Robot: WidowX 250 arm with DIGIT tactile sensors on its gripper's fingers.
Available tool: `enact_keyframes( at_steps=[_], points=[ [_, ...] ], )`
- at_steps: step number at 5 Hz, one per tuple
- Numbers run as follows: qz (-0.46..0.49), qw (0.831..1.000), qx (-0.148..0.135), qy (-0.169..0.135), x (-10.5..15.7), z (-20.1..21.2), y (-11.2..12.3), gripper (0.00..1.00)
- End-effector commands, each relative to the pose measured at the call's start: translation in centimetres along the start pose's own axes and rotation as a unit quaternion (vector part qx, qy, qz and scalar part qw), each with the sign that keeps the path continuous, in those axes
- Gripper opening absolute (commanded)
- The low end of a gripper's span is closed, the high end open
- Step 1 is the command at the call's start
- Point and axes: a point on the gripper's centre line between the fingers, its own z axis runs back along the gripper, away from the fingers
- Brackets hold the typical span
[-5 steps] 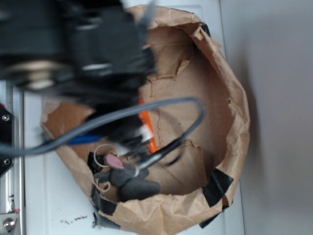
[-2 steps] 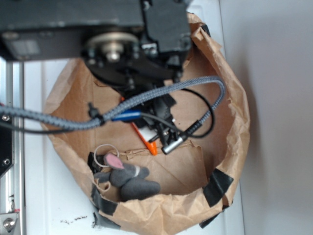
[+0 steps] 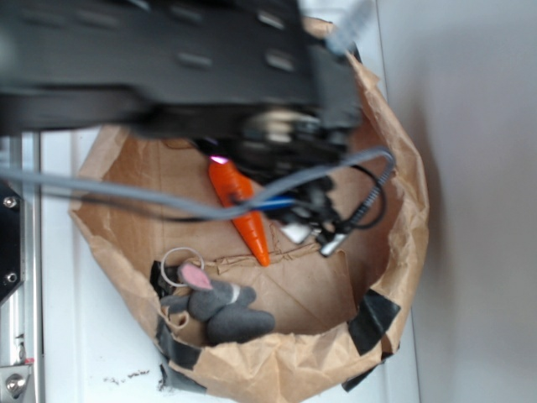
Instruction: Grab the wood chip.
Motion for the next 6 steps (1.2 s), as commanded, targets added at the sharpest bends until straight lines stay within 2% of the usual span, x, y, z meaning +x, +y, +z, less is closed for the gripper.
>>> enact_keyframes(
  at_steps=[1,2,3,4,5,6],
  points=[
    [0.079,0.995,0.007,-0.063,4.9,-5.0,0.9,1.00],
    [0.095,0.993,-0.005,-0.074,5.6,-3.6,2.1,1.00],
    [0.101,0.993,-0.014,-0.059,5.4,-1.8,3.0,1.00],
    [0.125,0.991,-0.003,-0.045,6.6,-1.8,3.6,1.00],
    [0.124,0.990,-0.022,-0.055,6.3,-0.7,4.5,1.00],
    [0.134,0.989,-0.018,-0.054,6.2,-0.4,5.4,1.00]
  ],
)
